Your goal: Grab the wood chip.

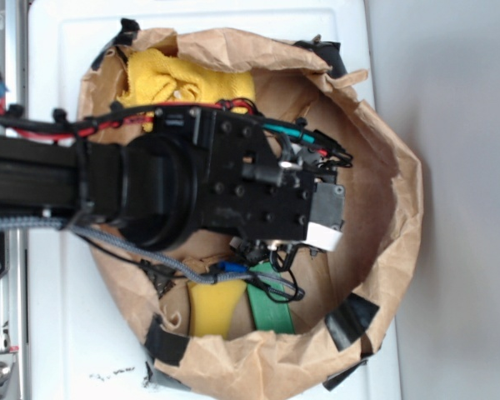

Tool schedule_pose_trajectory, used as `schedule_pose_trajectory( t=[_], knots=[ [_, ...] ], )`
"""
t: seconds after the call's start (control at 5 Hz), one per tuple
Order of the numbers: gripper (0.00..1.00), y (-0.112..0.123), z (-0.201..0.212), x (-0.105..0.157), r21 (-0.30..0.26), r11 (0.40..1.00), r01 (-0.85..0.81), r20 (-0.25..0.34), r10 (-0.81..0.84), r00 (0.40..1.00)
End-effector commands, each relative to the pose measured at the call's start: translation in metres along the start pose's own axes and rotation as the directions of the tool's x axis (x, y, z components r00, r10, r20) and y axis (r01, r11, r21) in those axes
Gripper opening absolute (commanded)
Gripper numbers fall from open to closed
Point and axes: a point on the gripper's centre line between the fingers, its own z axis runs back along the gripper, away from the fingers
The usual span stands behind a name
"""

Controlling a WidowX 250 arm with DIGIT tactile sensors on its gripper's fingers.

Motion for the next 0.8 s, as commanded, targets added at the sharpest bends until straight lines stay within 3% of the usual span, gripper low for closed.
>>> schedule_pose_trajectory(
  t=[0.0,0.4,0.6],
  knots=[
    [0.00,-0.006,0.003,0.005,0.015,1.000,-0.001,0.045,0.000,0.999],
    [0.00,-0.005,0.009,0.002,0.026,0.999,-0.023,0.071,0.021,0.997],
    [0.00,0.002,0.029,0.004,-0.016,0.999,-0.048,0.083,0.049,0.995]
  ],
)
